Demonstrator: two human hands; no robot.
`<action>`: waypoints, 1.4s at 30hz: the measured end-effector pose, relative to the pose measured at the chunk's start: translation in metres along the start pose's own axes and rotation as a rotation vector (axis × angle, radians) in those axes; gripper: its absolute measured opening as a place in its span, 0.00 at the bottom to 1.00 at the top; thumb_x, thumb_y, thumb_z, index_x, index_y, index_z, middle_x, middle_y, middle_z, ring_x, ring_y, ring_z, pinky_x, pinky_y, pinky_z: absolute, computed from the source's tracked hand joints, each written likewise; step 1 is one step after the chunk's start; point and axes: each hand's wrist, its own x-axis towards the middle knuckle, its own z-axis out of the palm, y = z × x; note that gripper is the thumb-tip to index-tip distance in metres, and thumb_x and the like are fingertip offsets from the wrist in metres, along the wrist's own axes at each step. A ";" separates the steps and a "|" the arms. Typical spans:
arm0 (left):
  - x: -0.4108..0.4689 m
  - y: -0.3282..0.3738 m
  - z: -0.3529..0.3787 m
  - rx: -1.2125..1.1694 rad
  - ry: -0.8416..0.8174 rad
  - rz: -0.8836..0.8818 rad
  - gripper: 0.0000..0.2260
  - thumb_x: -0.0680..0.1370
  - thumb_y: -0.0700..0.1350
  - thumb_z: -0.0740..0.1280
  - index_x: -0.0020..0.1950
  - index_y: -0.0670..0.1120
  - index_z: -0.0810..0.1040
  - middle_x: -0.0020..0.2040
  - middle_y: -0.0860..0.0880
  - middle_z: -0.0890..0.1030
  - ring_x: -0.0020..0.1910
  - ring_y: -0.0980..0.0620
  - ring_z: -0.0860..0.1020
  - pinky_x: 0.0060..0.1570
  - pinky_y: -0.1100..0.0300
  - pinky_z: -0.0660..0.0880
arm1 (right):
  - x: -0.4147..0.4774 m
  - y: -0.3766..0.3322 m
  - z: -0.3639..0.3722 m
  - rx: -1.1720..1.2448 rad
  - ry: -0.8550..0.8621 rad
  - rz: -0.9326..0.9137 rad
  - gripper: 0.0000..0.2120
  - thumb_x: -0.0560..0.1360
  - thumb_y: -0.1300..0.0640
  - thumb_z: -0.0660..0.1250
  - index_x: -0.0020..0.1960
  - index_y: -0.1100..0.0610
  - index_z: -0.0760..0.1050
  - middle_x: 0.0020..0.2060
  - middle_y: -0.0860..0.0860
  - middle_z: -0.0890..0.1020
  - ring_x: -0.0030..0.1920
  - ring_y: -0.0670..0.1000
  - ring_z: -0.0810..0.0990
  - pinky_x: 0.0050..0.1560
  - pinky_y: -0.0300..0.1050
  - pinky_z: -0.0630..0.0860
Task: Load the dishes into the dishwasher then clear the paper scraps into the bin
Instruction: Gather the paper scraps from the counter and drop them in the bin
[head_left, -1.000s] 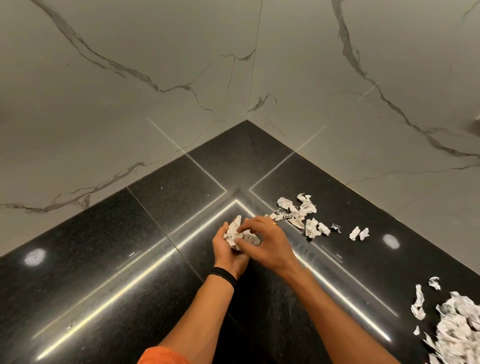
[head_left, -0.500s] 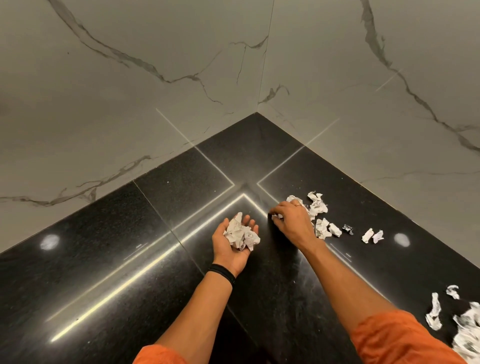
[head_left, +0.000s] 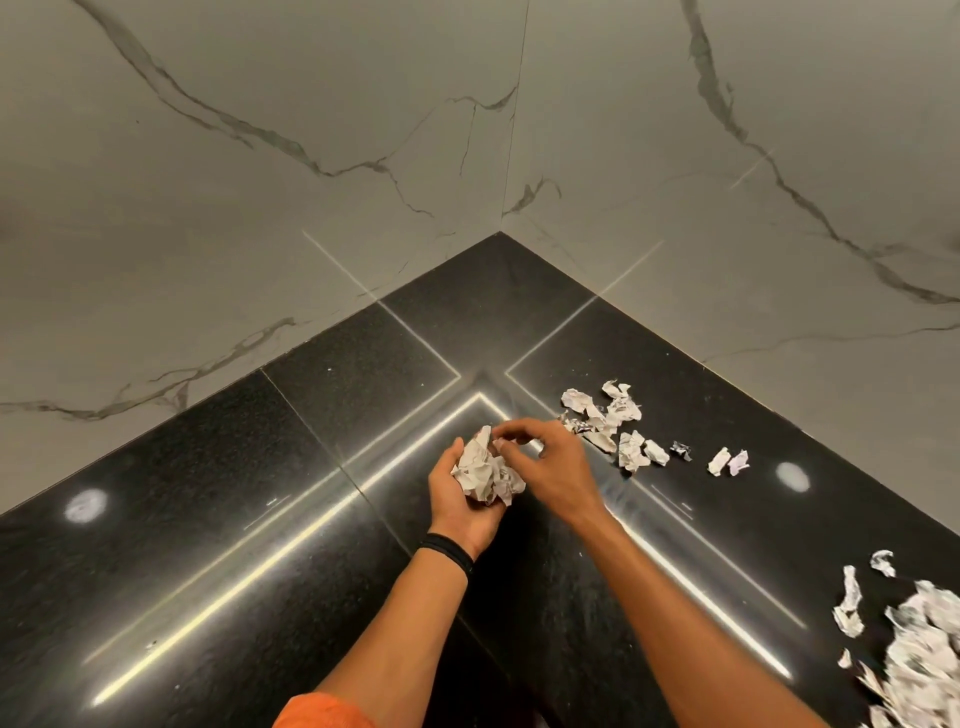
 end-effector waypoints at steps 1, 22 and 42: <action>-0.005 -0.001 0.002 0.002 -0.007 0.000 0.20 0.82 0.52 0.61 0.66 0.40 0.79 0.56 0.40 0.82 0.53 0.42 0.81 0.68 0.47 0.70 | -0.002 0.001 0.000 0.014 0.002 0.008 0.07 0.76 0.61 0.74 0.52 0.54 0.86 0.42 0.40 0.85 0.47 0.36 0.82 0.49 0.27 0.72; -0.073 -0.029 -0.028 -0.079 -0.238 -0.097 0.25 0.79 0.51 0.64 0.72 0.39 0.73 0.59 0.40 0.79 0.56 0.42 0.80 0.67 0.46 0.73 | -0.103 -0.034 0.066 1.302 0.542 0.698 0.22 0.79 0.48 0.68 0.64 0.63 0.80 0.58 0.61 0.84 0.60 0.60 0.84 0.68 0.58 0.76; -0.232 -0.157 -0.141 -0.066 -0.034 0.165 0.13 0.81 0.45 0.60 0.58 0.41 0.81 0.51 0.41 0.84 0.49 0.44 0.84 0.58 0.51 0.79 | -0.324 -0.028 0.067 1.160 0.426 0.678 0.13 0.80 0.55 0.69 0.61 0.60 0.83 0.57 0.58 0.85 0.60 0.57 0.84 0.68 0.60 0.75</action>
